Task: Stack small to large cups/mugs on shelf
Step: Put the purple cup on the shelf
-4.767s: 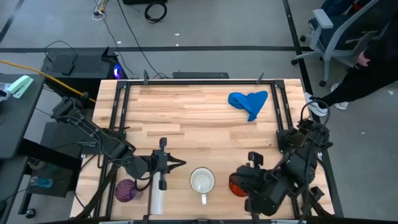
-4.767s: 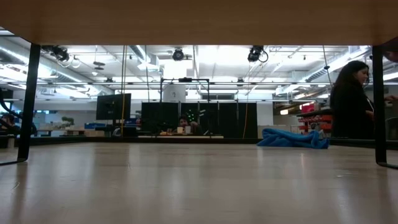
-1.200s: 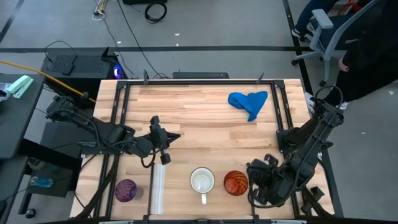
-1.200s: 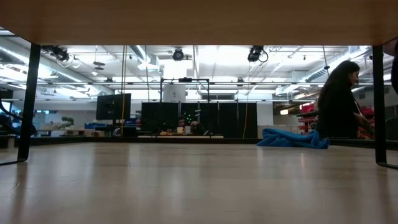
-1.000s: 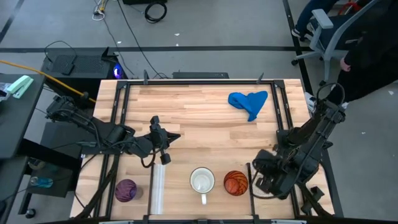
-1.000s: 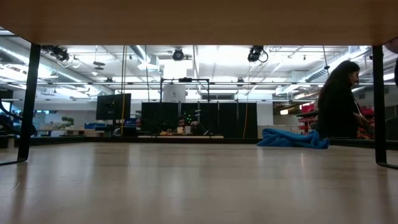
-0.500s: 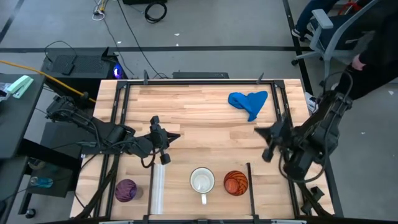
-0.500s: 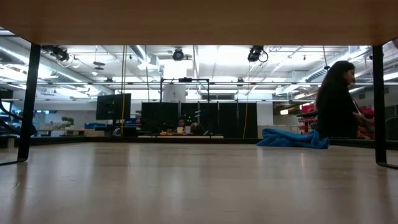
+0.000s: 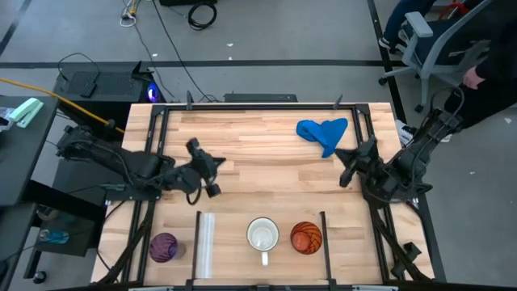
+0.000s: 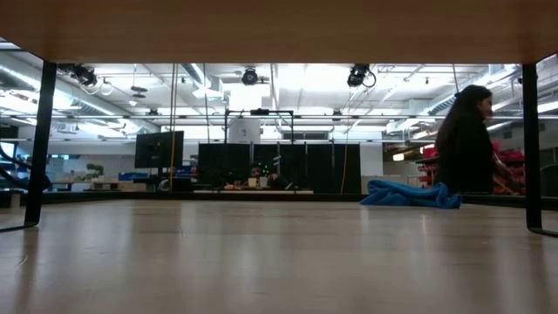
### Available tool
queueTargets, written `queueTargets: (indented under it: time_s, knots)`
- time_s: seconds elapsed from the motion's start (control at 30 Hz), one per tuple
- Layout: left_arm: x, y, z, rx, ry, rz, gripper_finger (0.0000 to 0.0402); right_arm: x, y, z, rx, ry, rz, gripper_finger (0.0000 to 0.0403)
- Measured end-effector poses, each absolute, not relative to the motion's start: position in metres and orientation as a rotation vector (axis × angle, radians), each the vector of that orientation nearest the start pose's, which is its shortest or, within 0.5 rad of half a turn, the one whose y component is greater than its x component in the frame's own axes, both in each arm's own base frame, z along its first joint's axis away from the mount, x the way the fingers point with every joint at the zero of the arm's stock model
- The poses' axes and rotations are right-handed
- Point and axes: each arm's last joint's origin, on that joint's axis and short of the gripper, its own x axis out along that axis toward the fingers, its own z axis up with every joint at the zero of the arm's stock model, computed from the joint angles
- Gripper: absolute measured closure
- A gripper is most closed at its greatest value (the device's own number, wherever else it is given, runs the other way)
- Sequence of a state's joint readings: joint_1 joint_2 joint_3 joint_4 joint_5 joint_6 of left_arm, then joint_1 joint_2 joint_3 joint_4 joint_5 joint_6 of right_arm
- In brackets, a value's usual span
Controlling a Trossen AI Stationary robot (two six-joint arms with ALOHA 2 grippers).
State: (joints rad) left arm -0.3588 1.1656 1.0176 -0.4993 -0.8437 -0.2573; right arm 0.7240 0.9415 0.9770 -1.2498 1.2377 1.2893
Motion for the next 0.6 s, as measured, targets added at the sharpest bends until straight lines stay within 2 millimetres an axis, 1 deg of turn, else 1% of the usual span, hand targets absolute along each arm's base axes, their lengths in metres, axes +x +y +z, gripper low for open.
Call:
queueTargets:
  time_s: [0.1, 0.17, 0.33, 0.43, 0.6]
  knots:
    - [0.213, -0.047, 0.321, 0.091, 0.507, 0.588, 0.0389, 0.120, 0.075, 0.294, 0.184, 0.245, -0.648, 0.0393]
    - [0.199, -0.036, 0.325, 0.049, 0.529, 0.629, 0.0386, 0.120, 0.078, 0.283, 0.142, 0.249, -0.616, 0.0393]
    - [0.164, -0.010, 0.330, -0.112, 0.615, 0.641, 0.0377, 0.124, 0.082, 0.273, 0.099, 0.256, -0.602, 0.0392]
    - [0.149, -0.005, 0.328, -0.233, 0.700, 0.593, 0.0375, 0.125, 0.083, 0.272, 0.073, 0.266, -0.602, 0.0392]
    - [0.136, -0.010, 0.316, -0.457, 0.916, 0.518, 0.0383, 0.128, 0.085, 0.269, 0.032, 0.283, -0.601, 0.0392]
